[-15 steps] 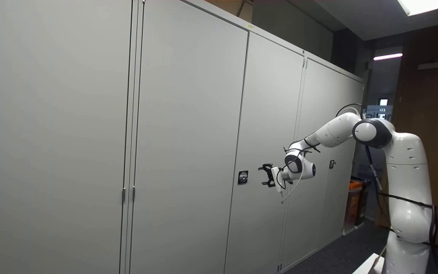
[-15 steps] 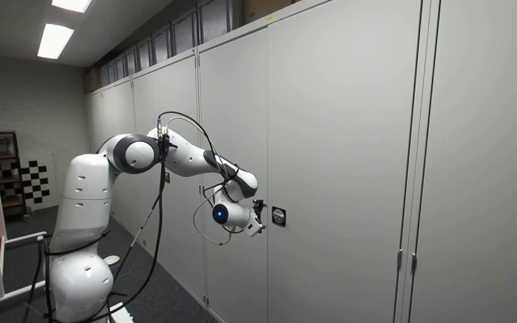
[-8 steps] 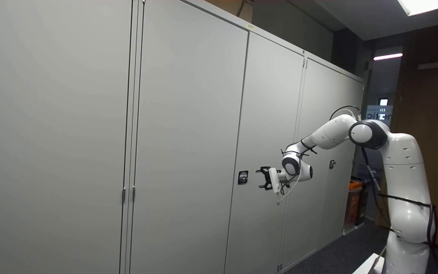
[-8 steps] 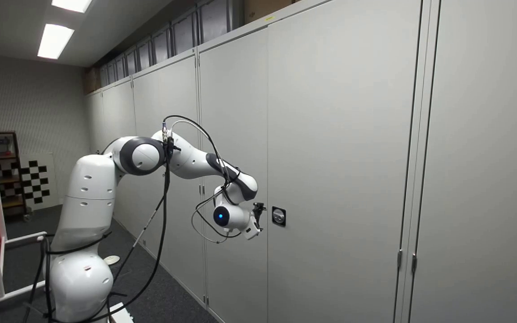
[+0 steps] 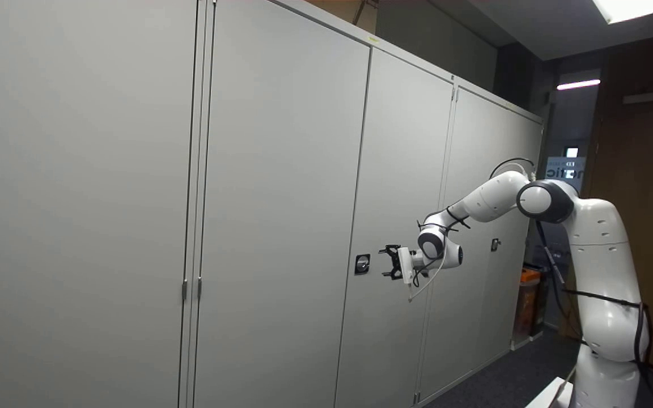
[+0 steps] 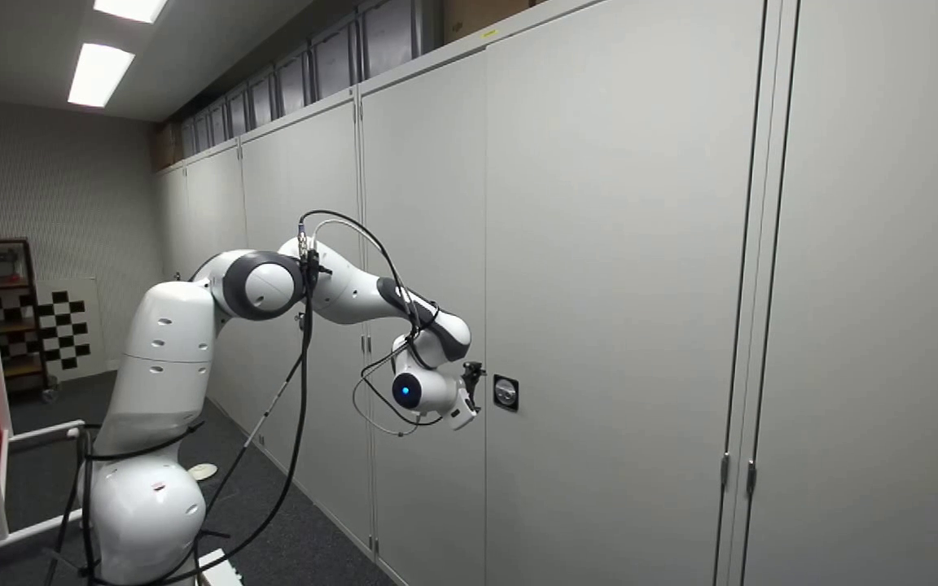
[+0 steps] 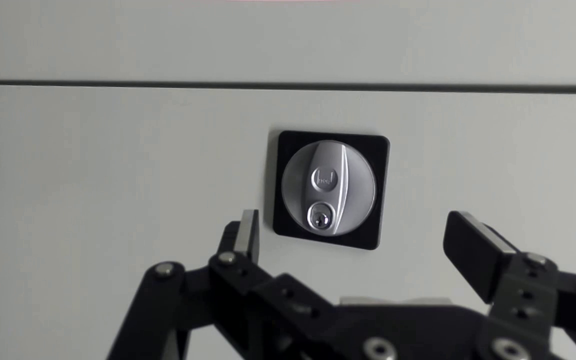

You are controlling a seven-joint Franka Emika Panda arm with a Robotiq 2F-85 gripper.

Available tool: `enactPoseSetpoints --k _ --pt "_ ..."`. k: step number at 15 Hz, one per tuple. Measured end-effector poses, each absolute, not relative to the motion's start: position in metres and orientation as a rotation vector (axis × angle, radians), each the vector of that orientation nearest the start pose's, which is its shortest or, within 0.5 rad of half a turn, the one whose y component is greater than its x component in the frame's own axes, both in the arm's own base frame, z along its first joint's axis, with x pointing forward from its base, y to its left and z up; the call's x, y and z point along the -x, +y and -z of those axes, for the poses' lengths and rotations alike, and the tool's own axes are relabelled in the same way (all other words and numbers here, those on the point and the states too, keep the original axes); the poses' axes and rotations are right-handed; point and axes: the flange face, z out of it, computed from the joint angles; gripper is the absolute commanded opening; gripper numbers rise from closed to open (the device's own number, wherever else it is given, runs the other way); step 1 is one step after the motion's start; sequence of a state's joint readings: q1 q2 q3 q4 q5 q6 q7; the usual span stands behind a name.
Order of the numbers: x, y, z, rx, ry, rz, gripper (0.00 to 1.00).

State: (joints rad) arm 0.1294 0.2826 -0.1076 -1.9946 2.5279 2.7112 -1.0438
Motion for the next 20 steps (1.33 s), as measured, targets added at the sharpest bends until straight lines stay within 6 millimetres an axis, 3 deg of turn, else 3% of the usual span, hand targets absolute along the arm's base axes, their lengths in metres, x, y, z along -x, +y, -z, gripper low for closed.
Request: enactPoseSetpoints --k 20 --pt "-0.638 -0.002 -0.291 1.604 1.167 0.860 1.00"
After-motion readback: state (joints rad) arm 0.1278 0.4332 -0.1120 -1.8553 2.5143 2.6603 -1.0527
